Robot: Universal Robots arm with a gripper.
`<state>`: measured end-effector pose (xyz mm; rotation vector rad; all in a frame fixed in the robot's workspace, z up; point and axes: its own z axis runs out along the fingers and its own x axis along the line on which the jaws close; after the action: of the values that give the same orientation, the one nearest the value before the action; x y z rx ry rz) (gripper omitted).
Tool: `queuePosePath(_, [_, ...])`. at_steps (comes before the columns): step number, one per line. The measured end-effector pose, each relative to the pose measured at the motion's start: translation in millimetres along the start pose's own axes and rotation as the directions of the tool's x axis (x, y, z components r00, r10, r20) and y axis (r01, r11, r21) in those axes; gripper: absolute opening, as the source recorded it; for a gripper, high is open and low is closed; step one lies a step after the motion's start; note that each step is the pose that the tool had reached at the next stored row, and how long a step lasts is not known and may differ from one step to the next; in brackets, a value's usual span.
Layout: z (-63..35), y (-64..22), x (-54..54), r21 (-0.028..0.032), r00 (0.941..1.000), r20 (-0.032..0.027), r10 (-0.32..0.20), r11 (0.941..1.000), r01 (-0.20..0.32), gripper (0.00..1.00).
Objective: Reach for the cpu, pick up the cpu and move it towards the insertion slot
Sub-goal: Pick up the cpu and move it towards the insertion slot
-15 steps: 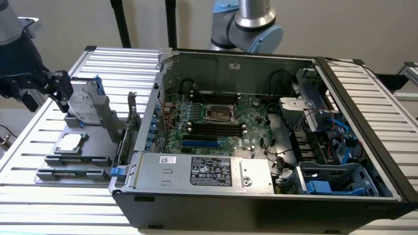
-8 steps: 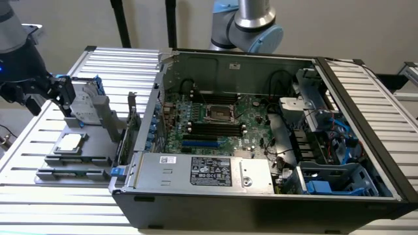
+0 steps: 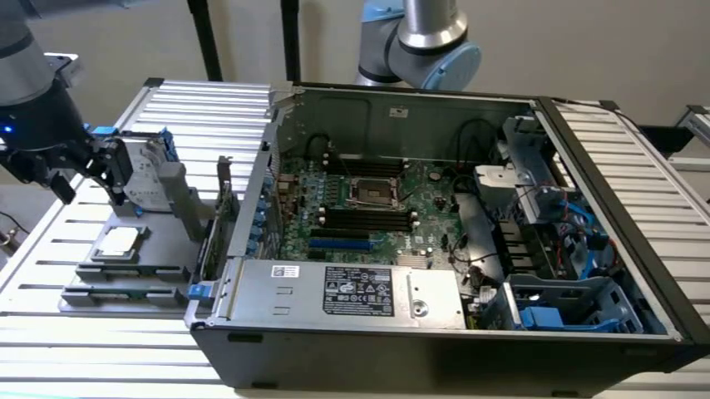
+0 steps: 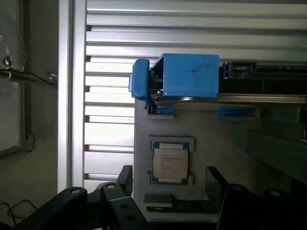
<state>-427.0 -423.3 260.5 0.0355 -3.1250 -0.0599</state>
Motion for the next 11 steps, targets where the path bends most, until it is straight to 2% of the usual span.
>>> queuePosePath(11, [19.9, -1.1, -0.3, 0.0001, 1.0000, 0.0013, 0.000, 1.0000, 0.000, 0.71])
